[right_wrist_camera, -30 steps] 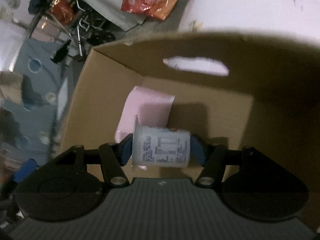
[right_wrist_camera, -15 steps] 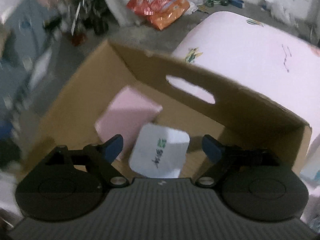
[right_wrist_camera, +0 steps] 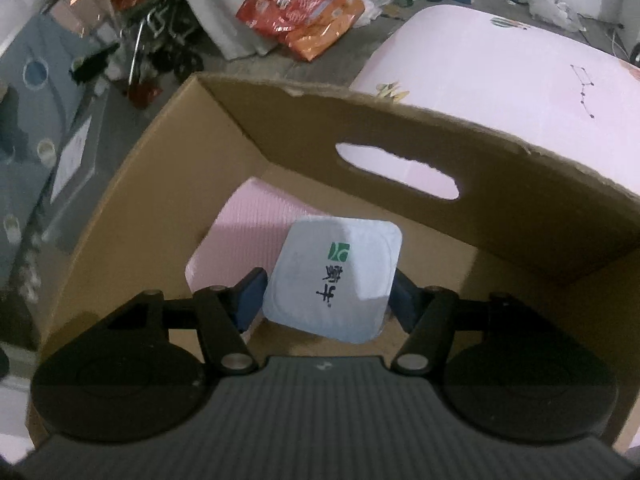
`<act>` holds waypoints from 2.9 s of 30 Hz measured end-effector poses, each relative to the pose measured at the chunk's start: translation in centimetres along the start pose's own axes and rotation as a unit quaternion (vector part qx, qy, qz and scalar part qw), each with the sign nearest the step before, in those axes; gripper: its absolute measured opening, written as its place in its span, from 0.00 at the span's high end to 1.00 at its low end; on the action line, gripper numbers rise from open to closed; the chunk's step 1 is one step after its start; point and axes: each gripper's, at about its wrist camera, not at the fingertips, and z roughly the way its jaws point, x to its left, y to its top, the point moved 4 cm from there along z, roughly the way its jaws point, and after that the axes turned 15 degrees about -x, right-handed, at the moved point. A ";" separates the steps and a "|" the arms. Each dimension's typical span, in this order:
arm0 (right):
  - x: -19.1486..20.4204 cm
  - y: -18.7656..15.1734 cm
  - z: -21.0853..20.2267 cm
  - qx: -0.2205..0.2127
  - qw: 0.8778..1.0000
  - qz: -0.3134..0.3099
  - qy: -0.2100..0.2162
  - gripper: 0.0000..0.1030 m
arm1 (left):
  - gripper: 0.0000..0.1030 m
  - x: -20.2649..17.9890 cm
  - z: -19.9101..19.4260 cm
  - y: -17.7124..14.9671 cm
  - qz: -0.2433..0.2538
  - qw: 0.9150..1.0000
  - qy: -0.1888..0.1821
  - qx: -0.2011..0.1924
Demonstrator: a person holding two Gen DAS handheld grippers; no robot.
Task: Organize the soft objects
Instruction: 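Lower the yogurt cup into the box and open the right tool, then move the right tool back to the bed and grasp the blue bandage box, then pass the blue bandage box from the right tool into the left tool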
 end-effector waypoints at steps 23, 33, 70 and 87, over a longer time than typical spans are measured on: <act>-16.4 -12.5 -40.7 -0.269 0.957 0.096 0.051 0.14 | 0.08 -16.0 -14.3 -3.0 0.082 0.978 -0.180 -0.063; -26.0 -27.7 -44.1 -0.308 0.923 0.231 -0.019 0.14 | 0.08 -30.0 -15.1 -9.8 0.203 0.940 -0.273 -0.033; -28.4 -12.2 -17.6 -0.037 0.964 0.251 0.077 0.27 | 0.52 -32.9 -5.3 -12.9 0.192 0.945 -0.255 0.071; -27.2 -12.7 -25.2 -0.154 0.949 0.259 0.091 0.31 | 0.31 -30.9 -8.7 -10.9 0.146 0.942 -0.297 0.055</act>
